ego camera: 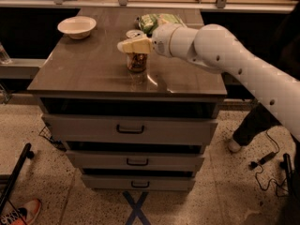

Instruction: Knock orange can over

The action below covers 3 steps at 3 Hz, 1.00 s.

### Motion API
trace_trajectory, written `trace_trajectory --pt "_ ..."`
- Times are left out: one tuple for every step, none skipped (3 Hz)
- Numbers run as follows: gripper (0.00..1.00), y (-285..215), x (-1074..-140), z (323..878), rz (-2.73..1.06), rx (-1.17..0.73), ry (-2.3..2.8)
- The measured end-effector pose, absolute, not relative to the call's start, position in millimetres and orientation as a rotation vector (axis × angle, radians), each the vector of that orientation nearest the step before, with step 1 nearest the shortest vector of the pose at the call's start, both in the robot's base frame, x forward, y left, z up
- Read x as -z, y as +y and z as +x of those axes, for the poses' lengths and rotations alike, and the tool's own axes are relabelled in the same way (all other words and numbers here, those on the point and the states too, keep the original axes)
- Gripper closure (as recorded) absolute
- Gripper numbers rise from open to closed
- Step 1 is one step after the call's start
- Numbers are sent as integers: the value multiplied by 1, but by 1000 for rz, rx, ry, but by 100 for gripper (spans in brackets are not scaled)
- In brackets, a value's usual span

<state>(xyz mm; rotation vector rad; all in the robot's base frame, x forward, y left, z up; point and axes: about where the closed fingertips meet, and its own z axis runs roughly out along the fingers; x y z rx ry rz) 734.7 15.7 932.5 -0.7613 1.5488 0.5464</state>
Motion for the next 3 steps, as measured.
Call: trace_trajectory --pt "15 18 -932 734 -765 -549 1549" --pt "40 21 -932 734 -768 -552 1548" --pt "61 24 -931 733 -779 -556 1555"
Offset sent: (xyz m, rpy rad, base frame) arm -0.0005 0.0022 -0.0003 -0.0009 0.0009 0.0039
